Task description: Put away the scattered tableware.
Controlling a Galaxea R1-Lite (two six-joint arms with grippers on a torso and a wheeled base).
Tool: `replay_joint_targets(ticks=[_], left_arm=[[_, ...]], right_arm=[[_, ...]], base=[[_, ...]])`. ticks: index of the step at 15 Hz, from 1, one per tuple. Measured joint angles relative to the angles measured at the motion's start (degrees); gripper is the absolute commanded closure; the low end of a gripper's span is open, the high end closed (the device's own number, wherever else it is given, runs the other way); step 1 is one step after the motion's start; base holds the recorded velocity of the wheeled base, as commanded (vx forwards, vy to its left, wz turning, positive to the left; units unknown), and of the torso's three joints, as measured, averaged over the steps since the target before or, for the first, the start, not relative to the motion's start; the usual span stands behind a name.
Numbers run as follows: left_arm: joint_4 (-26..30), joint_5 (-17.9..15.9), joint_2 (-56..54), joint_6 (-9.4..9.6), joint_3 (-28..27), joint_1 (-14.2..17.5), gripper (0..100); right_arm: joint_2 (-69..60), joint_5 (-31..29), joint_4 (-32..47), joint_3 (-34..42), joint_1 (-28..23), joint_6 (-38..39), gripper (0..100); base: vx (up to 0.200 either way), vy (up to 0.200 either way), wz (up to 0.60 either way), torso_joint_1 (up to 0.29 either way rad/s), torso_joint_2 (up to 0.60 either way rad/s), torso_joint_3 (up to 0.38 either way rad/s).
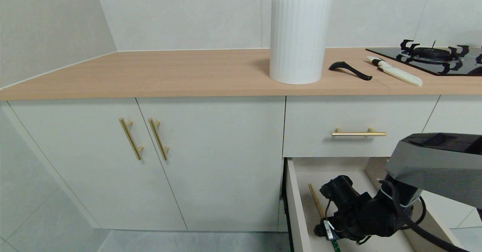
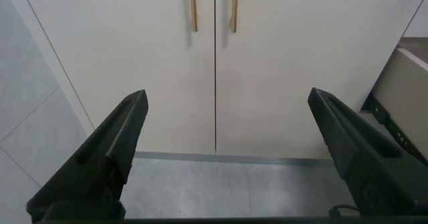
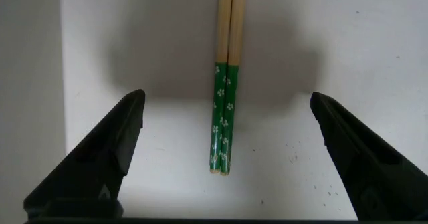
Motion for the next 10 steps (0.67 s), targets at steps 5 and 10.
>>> replay_joint_targets(ticks=[5,10], left_arm=[[0.0,0.0,0.0,0.00,0.0,0.0,0],[0.0,0.0,0.0,0.00,0.0,0.0,0]], right_arm=[[-14.6,-0.5,0.4,3.9,0.5,-2.3,0],[-30.8,-4.8,0.0,7.4,-2.1,-10.8,0]], base=[[0.000,0.000,0.00,0.000,0.00,0.000],[0.000,0.000,0.00,0.000,0.00,0.000]])
